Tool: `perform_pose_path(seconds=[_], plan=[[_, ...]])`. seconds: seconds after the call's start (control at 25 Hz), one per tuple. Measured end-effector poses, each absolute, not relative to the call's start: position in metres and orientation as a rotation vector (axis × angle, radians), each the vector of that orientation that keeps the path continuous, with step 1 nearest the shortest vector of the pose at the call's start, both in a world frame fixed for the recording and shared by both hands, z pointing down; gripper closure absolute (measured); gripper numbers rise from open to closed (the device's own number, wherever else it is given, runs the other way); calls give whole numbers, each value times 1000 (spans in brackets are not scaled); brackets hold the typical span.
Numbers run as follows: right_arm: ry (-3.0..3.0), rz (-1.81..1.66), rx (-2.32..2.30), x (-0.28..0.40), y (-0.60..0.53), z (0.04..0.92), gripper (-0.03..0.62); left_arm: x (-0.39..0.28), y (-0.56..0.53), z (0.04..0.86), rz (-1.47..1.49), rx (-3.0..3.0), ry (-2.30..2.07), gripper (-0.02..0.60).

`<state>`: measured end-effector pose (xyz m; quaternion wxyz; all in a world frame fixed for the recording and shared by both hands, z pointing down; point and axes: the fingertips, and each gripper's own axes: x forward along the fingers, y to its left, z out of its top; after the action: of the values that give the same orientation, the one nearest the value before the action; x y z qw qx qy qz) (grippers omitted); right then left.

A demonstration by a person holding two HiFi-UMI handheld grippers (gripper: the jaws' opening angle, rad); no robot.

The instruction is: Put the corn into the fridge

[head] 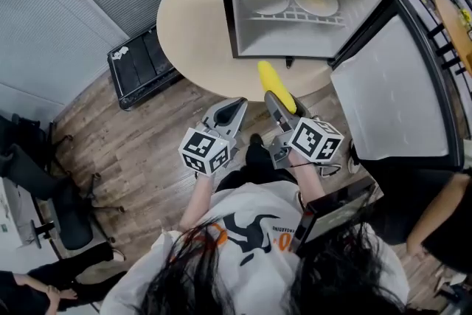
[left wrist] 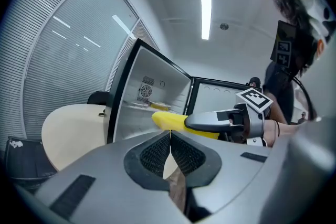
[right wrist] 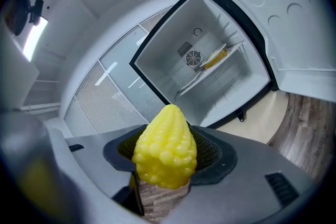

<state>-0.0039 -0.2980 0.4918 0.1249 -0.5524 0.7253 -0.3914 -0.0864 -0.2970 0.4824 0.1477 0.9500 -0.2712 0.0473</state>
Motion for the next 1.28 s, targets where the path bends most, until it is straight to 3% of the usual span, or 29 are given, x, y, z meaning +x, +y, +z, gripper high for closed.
perform_pose_path(seconds=[1.28], plan=[[2242, -930, -1719, 61, -498, 463, 344, -38, -415, 486, 186, 2741, -766, 569]])
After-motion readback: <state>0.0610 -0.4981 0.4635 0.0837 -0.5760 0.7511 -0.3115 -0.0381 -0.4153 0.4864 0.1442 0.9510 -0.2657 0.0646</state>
